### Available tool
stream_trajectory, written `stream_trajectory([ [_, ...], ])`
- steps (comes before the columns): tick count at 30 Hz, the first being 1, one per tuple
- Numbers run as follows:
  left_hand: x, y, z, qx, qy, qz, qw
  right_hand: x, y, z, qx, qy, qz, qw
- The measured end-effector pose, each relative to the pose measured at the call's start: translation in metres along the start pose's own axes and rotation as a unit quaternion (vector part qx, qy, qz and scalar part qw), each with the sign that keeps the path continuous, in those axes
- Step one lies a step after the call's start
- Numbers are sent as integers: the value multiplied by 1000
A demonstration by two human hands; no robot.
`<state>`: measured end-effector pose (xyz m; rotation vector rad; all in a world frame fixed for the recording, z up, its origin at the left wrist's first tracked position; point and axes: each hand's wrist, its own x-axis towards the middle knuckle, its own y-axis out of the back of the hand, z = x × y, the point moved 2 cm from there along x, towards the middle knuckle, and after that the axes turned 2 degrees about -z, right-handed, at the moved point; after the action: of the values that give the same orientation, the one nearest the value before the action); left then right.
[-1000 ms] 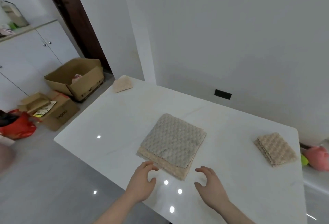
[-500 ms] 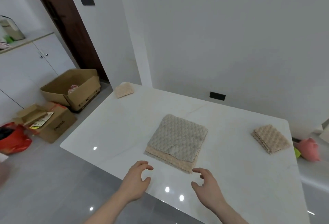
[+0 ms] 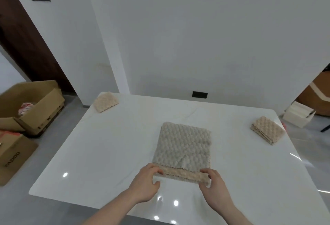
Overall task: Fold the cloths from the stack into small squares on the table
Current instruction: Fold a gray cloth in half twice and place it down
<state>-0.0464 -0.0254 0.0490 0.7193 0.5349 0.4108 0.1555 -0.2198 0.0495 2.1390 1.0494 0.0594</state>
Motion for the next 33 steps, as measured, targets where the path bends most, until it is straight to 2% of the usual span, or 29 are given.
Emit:
stream_trajectory([
  [4,39,1,-18,27,-28,-4,999,31,-19,5,-38,4,10,999],
  [10,108,-27,-56,68,-74,46,994,92,-62,53,-107,23,24,994],
  [12,122,-49,-77,100,-99,67,988,100,-86,78,-140,37,68,987],
  [15,127,-82,-103,113,-137,141,974,95,-117,100,-163,80,171,968],
  [17,128,-91,-111,109,-149,174,967,93,-123,102,-175,106,203,958],
  [27,129,-100,-119,148,-199,238,939,90,-127,109,-209,133,226,942],
  [33,129,-101,-120,133,-199,262,935,89,-126,111,-204,149,239,937],
])
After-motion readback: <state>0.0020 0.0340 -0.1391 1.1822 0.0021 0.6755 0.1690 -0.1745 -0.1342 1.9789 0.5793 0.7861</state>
